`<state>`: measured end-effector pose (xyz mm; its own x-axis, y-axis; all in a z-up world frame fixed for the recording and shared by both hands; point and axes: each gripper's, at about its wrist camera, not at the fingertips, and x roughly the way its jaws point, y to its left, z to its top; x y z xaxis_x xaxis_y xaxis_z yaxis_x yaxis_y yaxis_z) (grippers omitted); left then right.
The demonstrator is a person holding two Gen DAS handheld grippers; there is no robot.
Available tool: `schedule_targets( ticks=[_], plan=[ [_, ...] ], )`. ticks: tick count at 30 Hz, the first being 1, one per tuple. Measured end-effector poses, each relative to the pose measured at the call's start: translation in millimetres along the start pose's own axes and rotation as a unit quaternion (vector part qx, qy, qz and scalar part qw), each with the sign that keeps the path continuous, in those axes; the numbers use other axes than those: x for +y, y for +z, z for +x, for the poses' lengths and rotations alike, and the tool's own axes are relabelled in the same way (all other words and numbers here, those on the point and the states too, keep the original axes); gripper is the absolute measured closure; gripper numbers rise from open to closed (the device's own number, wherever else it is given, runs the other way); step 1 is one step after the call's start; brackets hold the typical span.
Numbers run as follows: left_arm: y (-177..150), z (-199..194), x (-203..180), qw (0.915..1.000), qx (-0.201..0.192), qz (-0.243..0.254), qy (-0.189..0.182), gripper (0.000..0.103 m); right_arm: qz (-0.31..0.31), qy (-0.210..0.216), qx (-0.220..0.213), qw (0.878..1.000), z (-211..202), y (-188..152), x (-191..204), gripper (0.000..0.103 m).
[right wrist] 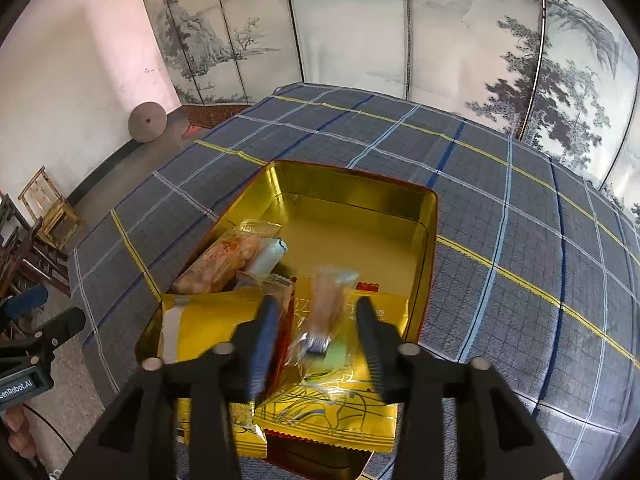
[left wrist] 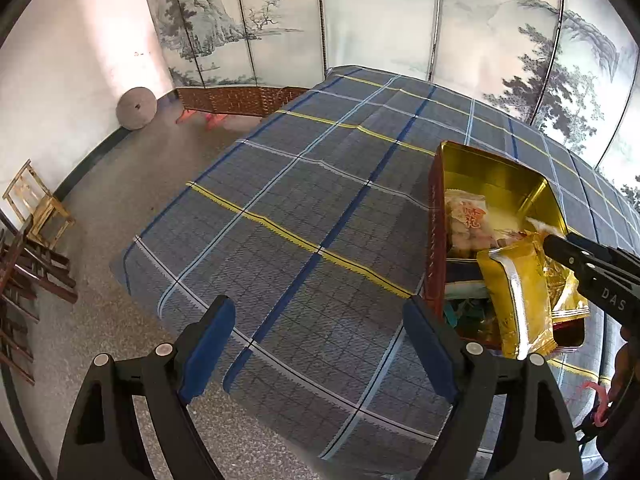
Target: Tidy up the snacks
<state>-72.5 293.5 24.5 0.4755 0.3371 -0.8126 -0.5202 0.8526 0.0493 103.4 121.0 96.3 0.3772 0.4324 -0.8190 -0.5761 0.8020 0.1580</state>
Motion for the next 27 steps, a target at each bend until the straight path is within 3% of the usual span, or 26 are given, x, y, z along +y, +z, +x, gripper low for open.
schedule_targets(
  ticks=[2,5,27],
  plan=[
    [-0.2,0.2,-0.6,1.0,0.002,0.001,0.002,0.019,0.001,-0.004,-0.003,1.0,-1.8,0.2,-0.6,0.057],
    [0.0,-0.8,-3.6,1.0,0.002,0.003,0.002,0.019,0.003,-0.01,-0.006,1.0,-4.3,-0.1,-2.2,0.046],
    [-3.4,-13.3,-33.4,0.9995,-0.006,0.03,-0.001,0.018,0.036,-0.015,-0.024,0.999,-51.9,-29.3,-11.4,0.024]
  ],
)
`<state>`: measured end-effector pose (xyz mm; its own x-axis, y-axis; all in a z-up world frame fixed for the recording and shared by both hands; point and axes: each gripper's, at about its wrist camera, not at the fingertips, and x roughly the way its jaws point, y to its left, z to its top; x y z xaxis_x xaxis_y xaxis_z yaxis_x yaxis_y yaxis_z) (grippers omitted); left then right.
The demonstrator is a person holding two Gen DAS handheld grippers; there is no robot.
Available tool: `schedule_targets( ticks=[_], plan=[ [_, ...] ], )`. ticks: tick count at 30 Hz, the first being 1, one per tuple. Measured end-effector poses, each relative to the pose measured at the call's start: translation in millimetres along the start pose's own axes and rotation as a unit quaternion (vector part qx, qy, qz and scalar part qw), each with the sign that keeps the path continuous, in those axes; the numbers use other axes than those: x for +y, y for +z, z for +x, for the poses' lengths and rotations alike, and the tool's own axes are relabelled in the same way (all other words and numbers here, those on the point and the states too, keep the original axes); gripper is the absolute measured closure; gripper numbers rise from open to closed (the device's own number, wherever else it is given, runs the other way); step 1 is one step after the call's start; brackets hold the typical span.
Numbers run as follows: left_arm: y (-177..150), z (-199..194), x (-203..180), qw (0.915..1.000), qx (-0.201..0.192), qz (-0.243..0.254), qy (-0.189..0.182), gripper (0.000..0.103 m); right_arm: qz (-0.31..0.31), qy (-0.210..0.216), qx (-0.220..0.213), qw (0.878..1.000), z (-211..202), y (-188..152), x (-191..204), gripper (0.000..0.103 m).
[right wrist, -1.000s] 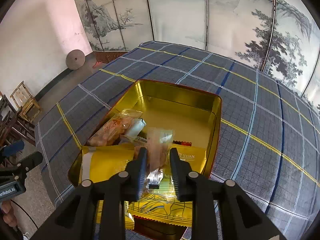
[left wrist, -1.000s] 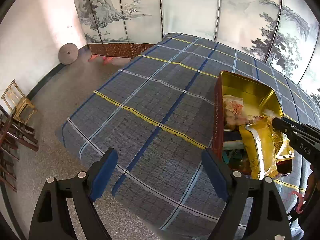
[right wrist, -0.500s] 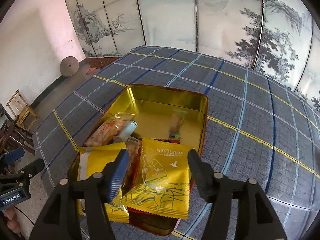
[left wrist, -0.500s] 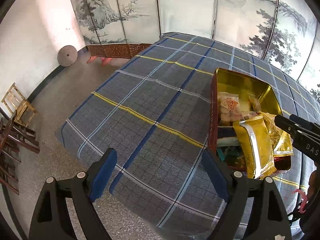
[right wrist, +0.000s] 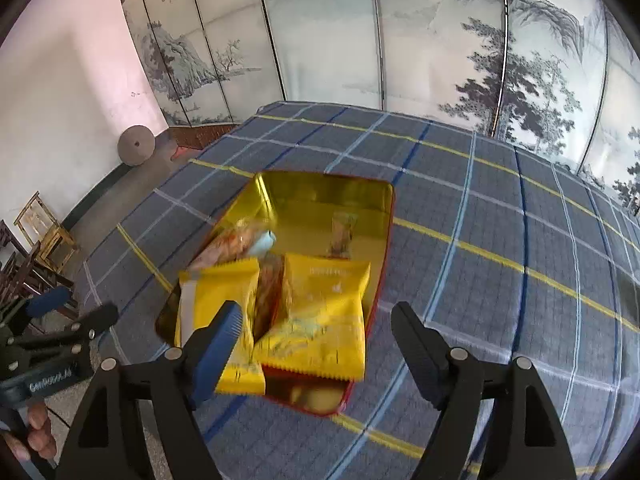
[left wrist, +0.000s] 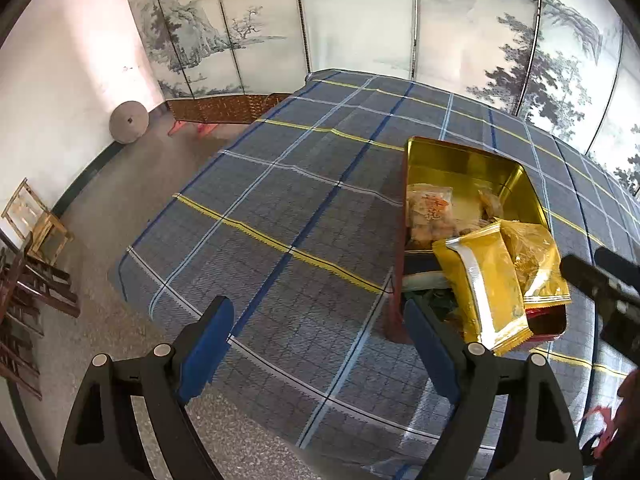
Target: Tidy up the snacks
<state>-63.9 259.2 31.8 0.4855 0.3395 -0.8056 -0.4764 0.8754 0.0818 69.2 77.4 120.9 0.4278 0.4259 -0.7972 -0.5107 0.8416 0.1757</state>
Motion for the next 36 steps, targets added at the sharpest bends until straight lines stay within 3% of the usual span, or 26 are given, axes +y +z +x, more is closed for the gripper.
schedule_targets(
  ticks=[16,36],
  plan=[
    [-6.0,-8.9,-27.1,0.9997,0.0,0.026,-0.006,0.016,0.004,-0.006,0.006,1.0,-8.9,-36.8,-6.3,0.023],
    [-6.4,-12.6,-44.4,0.9992,-0.001,0.04,-0.008,0.016,-0.018,-0.013,0.013,1.0,-8.4,-44.5,-3.8,0.023]
  ],
)
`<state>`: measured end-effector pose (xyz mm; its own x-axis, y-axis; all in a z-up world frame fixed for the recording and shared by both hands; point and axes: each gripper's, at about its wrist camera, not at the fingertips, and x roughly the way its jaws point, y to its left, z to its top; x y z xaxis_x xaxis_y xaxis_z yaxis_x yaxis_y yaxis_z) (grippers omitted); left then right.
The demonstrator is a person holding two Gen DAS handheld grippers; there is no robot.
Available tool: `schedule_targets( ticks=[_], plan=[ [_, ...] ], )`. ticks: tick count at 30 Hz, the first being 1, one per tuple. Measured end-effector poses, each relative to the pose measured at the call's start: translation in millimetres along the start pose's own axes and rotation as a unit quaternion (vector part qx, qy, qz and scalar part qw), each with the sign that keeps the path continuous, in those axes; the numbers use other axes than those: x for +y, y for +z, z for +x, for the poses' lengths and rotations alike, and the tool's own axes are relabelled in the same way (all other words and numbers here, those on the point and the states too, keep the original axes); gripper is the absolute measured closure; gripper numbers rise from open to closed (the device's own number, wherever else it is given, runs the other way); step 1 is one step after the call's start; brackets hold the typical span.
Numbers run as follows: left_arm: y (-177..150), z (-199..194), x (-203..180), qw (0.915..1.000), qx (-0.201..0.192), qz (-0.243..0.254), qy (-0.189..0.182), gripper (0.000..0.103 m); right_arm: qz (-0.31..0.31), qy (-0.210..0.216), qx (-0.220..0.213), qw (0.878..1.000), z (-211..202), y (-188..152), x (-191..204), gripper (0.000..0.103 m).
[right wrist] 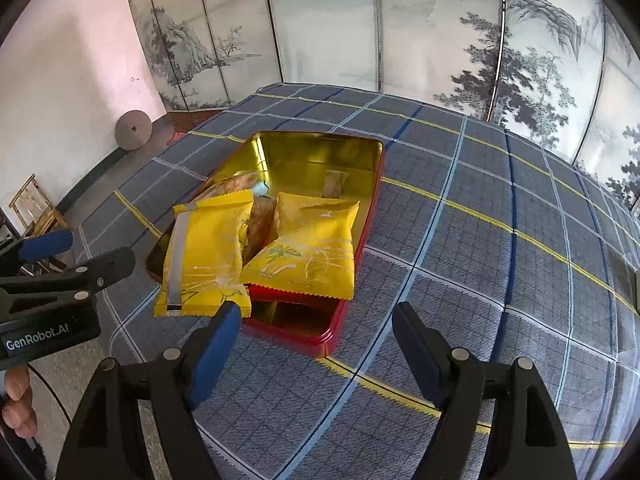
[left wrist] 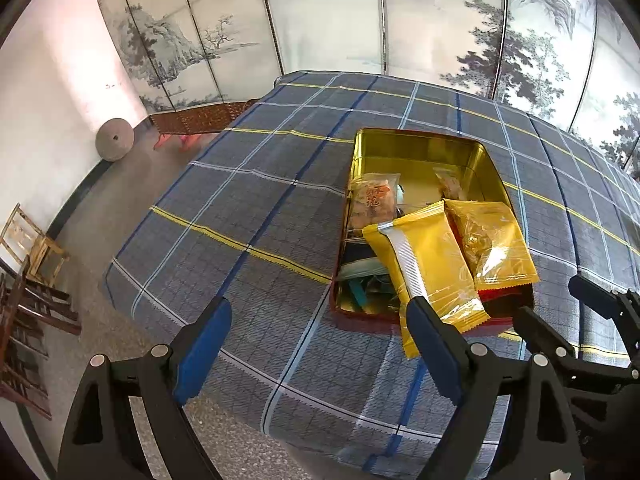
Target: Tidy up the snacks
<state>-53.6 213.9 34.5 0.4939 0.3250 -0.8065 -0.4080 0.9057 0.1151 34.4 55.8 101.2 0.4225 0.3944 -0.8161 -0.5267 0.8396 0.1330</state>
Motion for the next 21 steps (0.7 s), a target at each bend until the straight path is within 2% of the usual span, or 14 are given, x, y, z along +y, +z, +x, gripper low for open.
schedule_targets(
  ticks=[21],
  plan=[
    [1.0,0.6,-2.6,0.9999,0.0,0.004,-0.017,0.016,-0.009,-0.002,0.004,1.0,1.0,-0.8,2.9,0.023]
  ],
)
